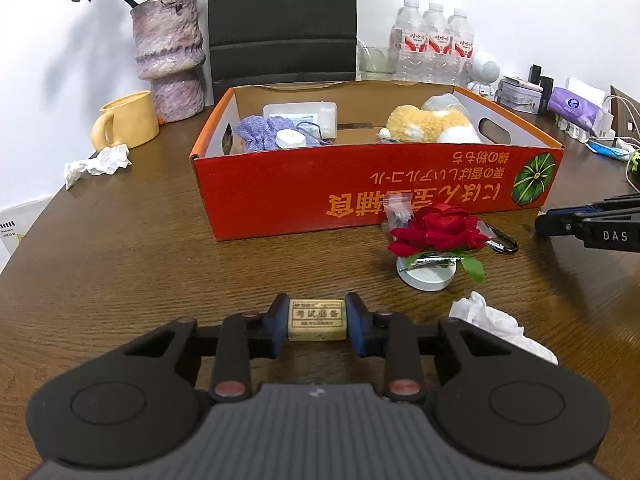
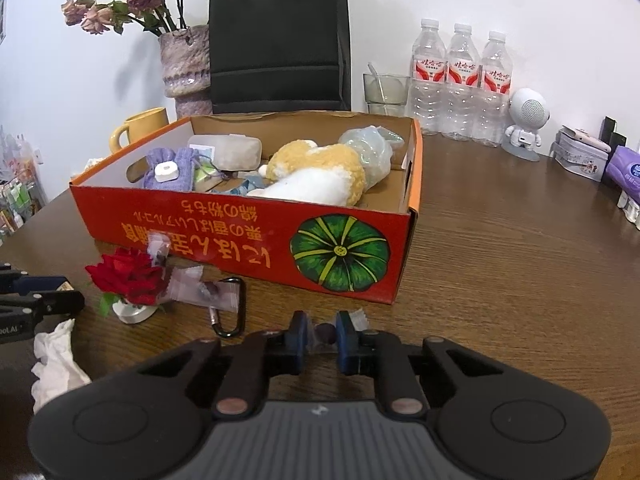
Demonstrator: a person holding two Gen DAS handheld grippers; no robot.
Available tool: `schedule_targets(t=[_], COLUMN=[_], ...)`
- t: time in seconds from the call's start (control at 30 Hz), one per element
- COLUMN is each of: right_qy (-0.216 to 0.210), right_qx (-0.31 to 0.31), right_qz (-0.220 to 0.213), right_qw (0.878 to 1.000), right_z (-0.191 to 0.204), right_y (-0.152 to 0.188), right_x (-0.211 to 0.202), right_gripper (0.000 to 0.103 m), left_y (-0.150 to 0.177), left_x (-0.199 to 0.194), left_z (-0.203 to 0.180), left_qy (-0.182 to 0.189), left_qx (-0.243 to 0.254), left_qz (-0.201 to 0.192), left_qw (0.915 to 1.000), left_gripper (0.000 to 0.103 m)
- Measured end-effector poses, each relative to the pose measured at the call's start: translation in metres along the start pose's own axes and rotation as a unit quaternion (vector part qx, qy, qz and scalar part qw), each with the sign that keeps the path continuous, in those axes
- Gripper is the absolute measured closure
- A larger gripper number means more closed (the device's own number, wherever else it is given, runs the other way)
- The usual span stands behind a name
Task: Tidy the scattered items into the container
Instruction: 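Grasp the small yellow box with the left tool while the right grasps a clear wrapper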
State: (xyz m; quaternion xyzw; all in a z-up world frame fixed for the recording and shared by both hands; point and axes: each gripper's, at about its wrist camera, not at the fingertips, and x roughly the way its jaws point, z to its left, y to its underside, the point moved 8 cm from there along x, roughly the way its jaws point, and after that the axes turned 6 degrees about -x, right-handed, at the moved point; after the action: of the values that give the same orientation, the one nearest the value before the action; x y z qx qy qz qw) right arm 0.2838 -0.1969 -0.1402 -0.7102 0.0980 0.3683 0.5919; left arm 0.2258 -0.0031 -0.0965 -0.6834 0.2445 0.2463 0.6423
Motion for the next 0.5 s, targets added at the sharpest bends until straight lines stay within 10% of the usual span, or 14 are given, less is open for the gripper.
schedule_targets(t=[0.5], right_qy=[0.008], right_qx=[0.000], right_qz=[-0.029], right_qw=[1.000], right_z=[0.003], right_y=[-0.004], right_x=[-0.024], right_gripper=[0.100], left_y=[-0.001], left_x=[-0.016], left_z=[0.002], left_qy=[-0.003], left_qx=[-0.002], left_qz=[-0.018], left_qw=[0.9998], left_gripper=[0.072])
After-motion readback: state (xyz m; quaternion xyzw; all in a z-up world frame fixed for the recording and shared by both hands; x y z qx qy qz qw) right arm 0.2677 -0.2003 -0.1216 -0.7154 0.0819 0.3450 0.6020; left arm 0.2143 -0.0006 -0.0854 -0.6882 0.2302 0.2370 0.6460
